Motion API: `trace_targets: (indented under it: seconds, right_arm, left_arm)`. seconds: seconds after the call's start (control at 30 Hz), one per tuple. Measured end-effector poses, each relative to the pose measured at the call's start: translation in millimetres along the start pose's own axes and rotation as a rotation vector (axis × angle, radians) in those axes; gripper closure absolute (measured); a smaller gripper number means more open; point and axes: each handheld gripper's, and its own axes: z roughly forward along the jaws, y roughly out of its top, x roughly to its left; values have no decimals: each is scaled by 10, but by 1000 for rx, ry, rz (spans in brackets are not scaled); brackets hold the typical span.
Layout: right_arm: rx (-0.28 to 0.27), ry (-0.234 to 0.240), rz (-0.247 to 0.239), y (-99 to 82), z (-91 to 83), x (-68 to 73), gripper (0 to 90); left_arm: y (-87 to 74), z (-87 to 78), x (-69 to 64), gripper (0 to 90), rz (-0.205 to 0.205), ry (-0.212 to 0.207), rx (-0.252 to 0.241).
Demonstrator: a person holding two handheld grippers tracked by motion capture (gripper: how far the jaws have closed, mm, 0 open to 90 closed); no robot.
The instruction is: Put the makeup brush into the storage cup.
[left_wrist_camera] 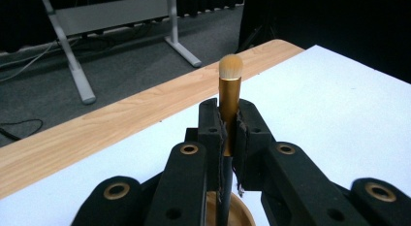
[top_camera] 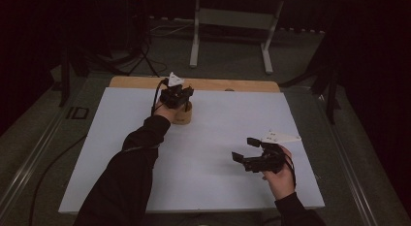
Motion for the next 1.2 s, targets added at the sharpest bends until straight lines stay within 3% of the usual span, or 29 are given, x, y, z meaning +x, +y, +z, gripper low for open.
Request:
trace_targets:
  seconds: [0.13,0.2,0.33,0.4,0.57,0.67,0.73,0.8,0.9,1.1,1.2]
  right_arm:
    - [1,0,0,0,2,1,129]
    - [-1,0,2,0,-1,-2,130]
    - [-3,1,6,-1,-3,-5,130]
    - [-1,2,3,-1,0,-4,129]
    - [-2,-1,3,0,-2,-3,130]
    - [-3,-1,6,0,-2,-8,129]
    - [-4,0,7,2,-3,-11,129]
    - [-7,-1,6,4,-6,-16,129]
    - [-12,-8,-6,9,-13,-13,128]
    - [-12,1,1,7,-6,-18,120]
    - [-24,5,-3,13,-21,-31,117]
  left_arm:
    - [-25,35,-6,832,-2,15,27]
    - [-31,50,-2,831,3,-2,39]
    - [-39,77,-20,827,21,2,75]
    - [-29,87,-24,709,6,7,90]
    - [3,87,-57,392,17,38,127]
    - [54,70,-51,197,-37,38,159]
    - [91,26,-57,154,-49,41,153]
    - [123,-25,-47,79,-69,16,156]
    - [150,-115,-53,14,-52,-26,140]
    - [233,-311,-75,1,-49,-118,132]
    - [254,-410,-85,2,-23,-184,91]
